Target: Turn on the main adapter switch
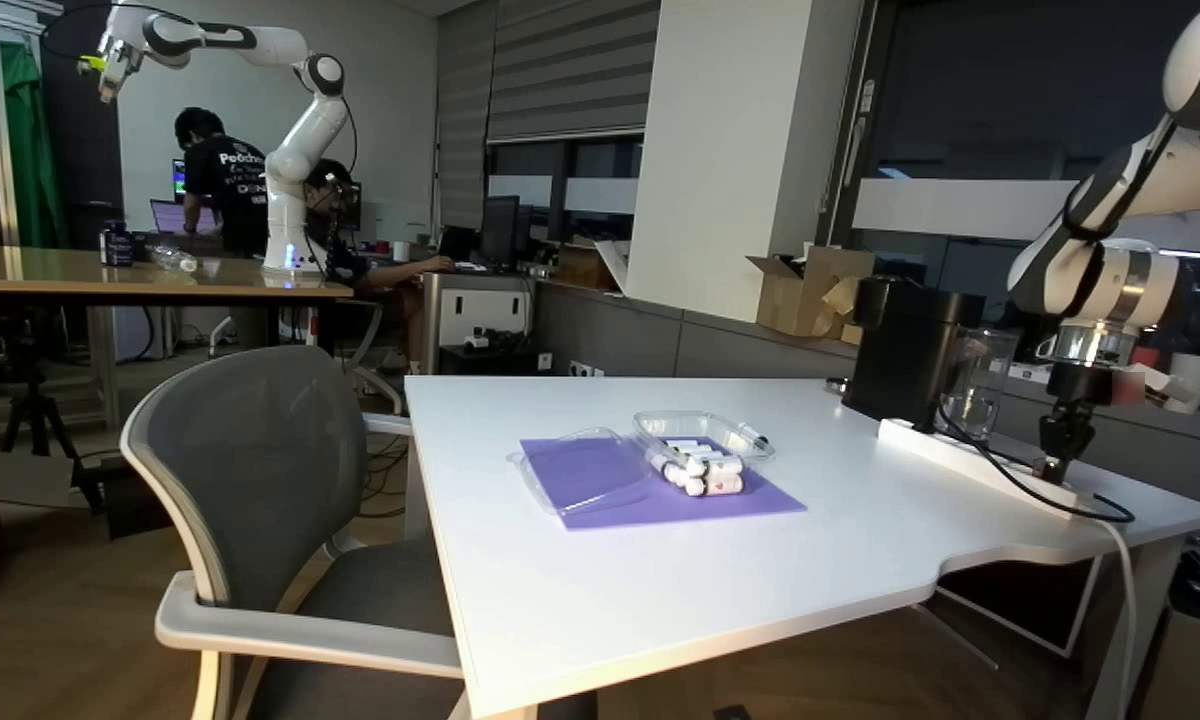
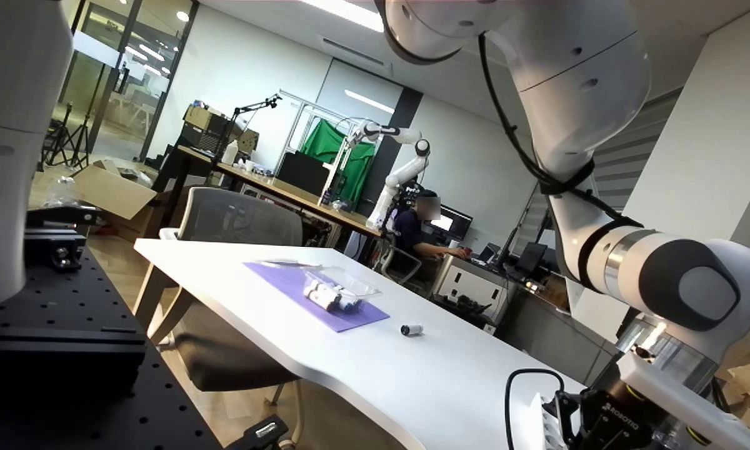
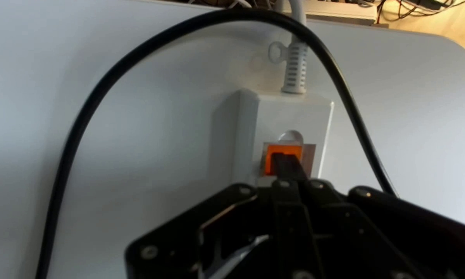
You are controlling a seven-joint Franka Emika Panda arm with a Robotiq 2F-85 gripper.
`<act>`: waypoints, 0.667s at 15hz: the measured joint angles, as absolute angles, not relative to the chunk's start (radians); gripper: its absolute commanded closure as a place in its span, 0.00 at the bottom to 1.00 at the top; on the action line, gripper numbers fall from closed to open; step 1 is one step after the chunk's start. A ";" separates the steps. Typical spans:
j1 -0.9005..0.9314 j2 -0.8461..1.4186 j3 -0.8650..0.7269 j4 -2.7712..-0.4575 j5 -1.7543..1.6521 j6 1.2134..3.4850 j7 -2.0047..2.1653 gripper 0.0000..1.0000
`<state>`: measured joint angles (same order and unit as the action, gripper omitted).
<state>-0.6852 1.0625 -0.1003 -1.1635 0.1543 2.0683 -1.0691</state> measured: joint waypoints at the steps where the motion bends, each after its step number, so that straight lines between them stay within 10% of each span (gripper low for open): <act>1: -0.680 1.056 -0.102 -1.177 0.152 2.086 -1.069 1.00; 10: -0.558 0.931 -0.188 -1.464 0.116 2.396 -0.966 1.00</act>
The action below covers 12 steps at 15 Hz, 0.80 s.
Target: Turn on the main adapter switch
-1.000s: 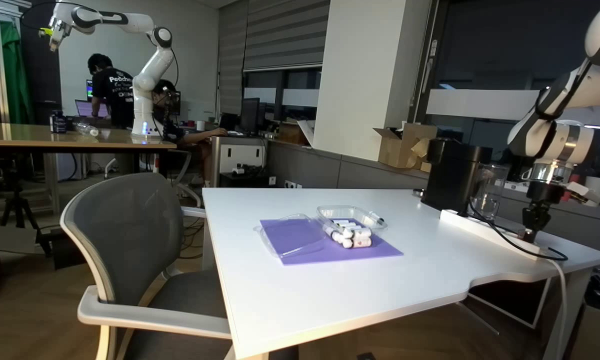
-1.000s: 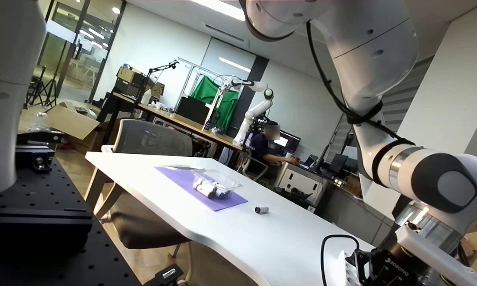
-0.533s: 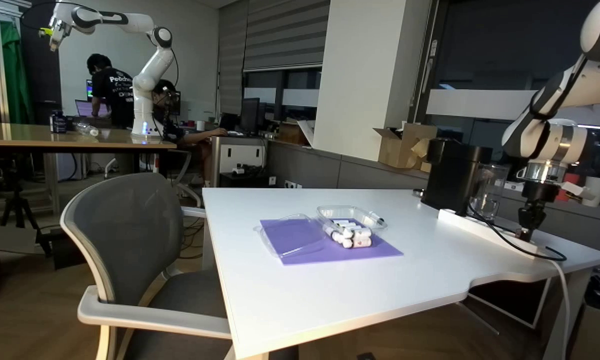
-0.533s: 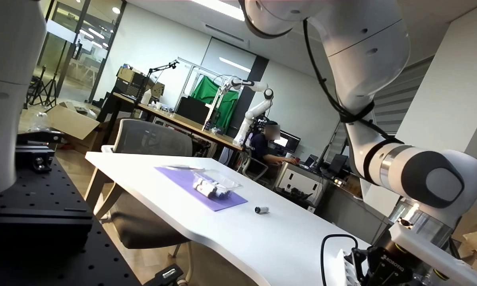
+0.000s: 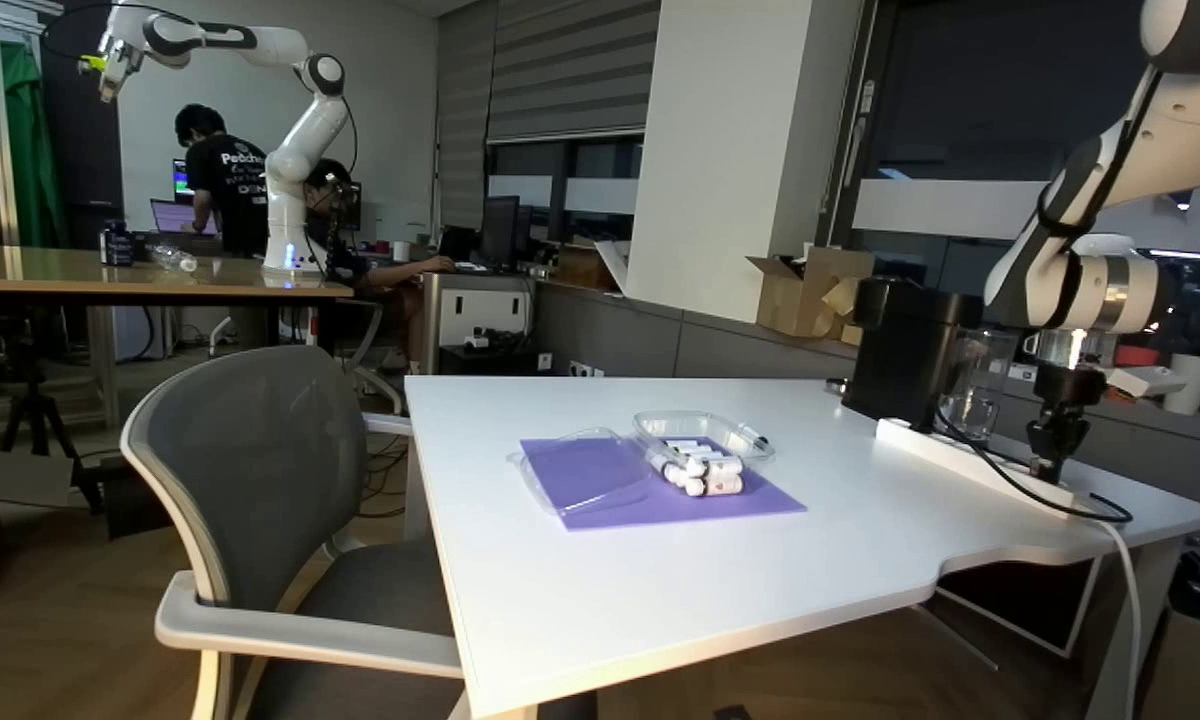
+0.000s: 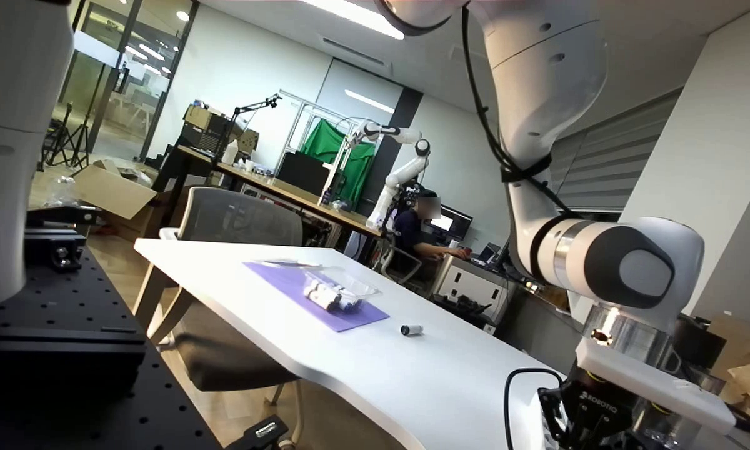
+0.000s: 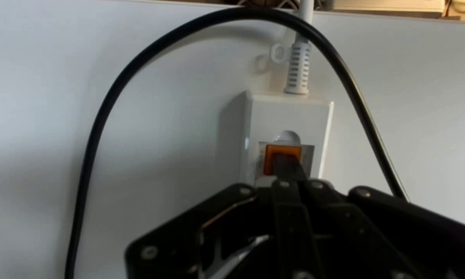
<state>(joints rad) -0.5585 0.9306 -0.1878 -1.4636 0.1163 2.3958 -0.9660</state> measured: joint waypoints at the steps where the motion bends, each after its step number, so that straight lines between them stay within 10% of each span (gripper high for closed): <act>1: -0.536 0.916 -0.206 -1.505 0.116 2.447 -0.938 1.00; 12: -0.421 0.839 -0.273 -1.653 -0.081 2.605 -0.565 1.00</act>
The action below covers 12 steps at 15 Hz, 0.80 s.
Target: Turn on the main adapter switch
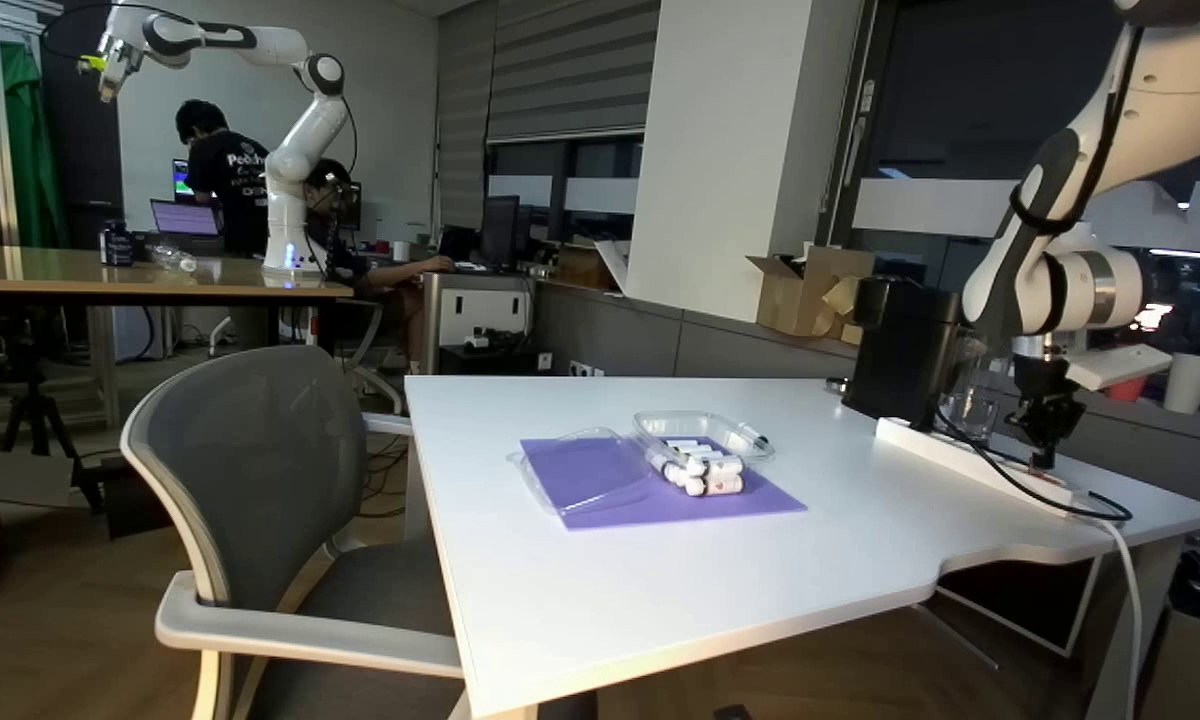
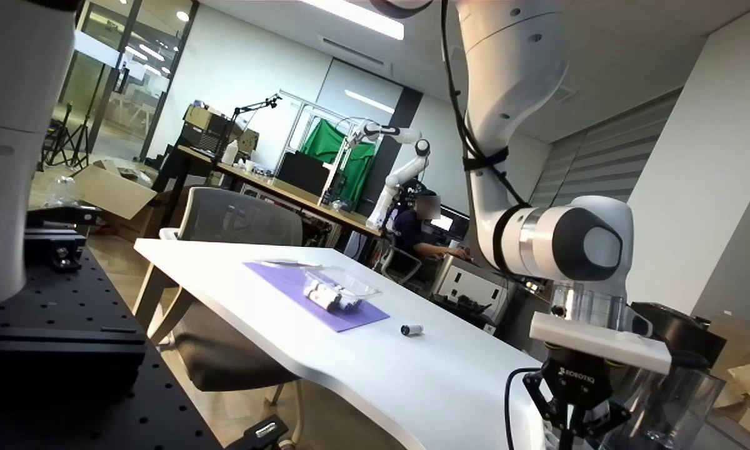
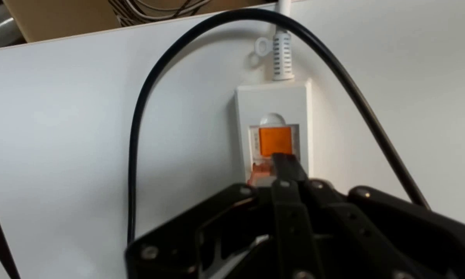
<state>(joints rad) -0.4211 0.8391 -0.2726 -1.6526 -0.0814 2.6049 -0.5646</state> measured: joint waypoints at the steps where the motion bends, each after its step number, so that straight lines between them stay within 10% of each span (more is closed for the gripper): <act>1: -0.411 0.821 -0.275 -1.641 -0.099 2.559 -0.543 1.00; 2: -0.403 0.799 -0.275 -1.628 -0.114 2.514 -0.527 1.00; 3: -0.395 0.776 -0.275 -1.615 -0.130 2.468 -0.516 0.74; 12: -0.383 0.623 -0.235 -1.534 -0.178 2.060 -0.548 0.21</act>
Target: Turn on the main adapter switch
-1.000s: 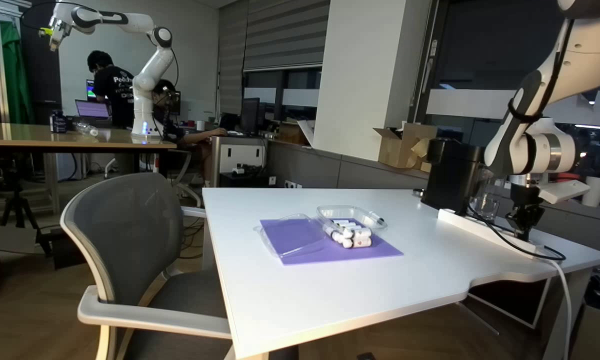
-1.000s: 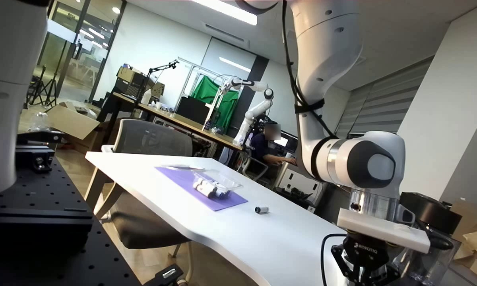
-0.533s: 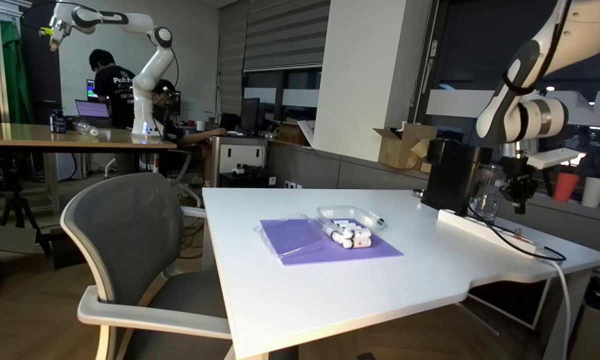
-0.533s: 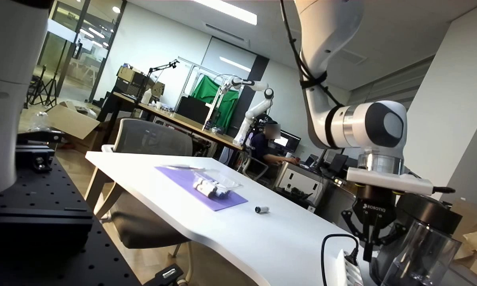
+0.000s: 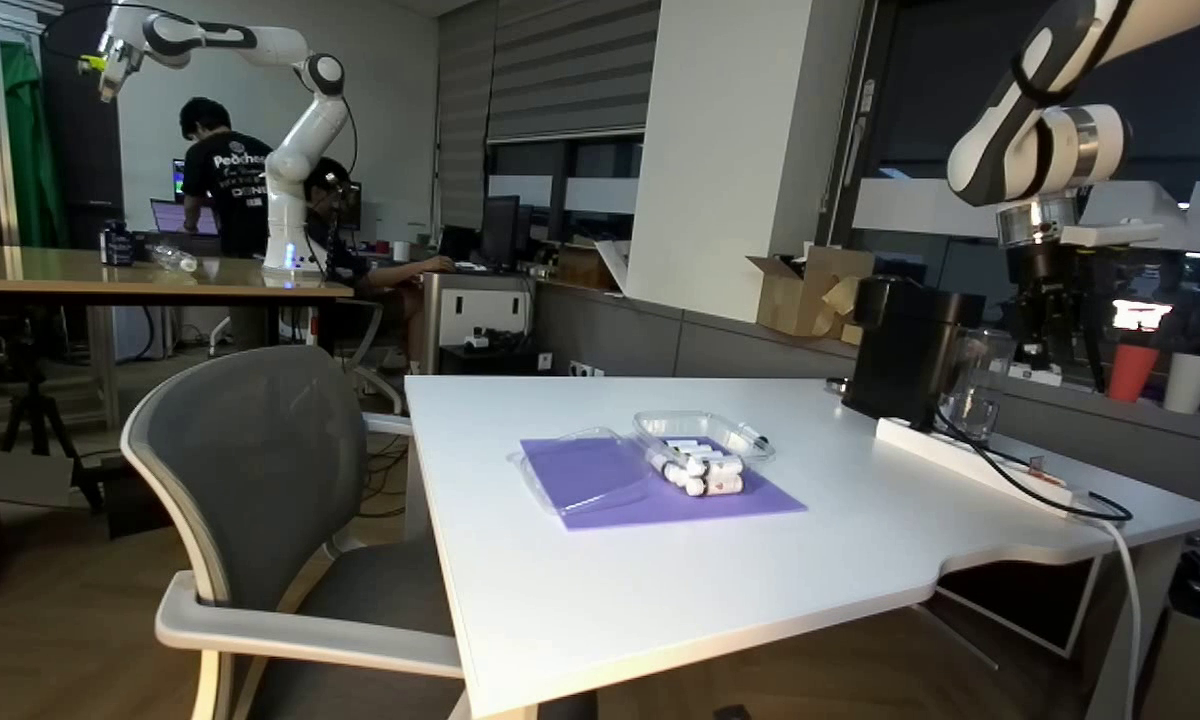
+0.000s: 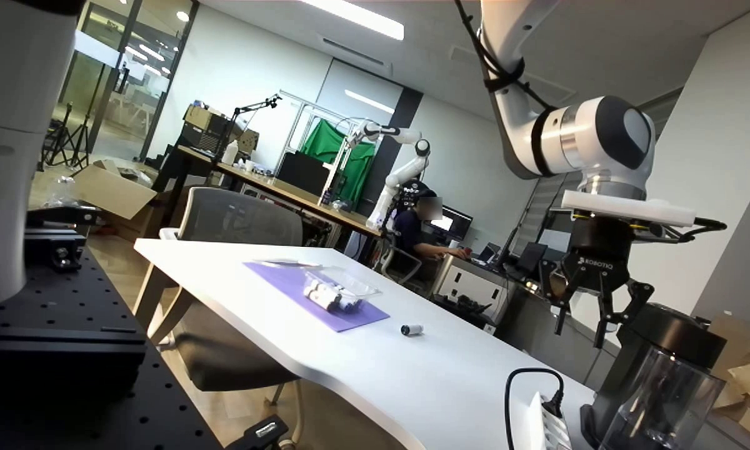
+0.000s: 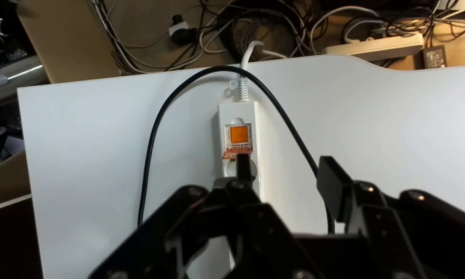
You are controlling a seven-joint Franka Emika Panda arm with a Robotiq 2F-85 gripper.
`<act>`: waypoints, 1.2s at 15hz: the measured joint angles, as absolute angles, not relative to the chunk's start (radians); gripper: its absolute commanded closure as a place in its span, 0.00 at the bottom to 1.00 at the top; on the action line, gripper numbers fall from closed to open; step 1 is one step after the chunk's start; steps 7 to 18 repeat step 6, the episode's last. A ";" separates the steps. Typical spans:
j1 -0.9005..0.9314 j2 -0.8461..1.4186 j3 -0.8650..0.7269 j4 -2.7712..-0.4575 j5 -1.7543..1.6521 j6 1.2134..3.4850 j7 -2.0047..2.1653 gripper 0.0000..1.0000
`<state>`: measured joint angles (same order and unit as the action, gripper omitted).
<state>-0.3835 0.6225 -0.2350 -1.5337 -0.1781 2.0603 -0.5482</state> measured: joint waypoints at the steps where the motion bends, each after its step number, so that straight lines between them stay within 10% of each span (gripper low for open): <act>1: -0.386 0.614 -0.232 -1.533 -0.178 2.053 -0.551 0.13; 3: -0.390 0.598 -0.231 -1.533 -0.178 2.043 -0.554 0.02; 4: -0.393 0.591 -0.231 -1.533 -0.178 2.040 -0.554 0.18; 6: -0.399 0.582 -0.231 -1.532 -0.178 2.035 -0.554 0.05; 18: -0.399 0.582 -0.231 -1.532 -0.178 2.035 -0.554 0.05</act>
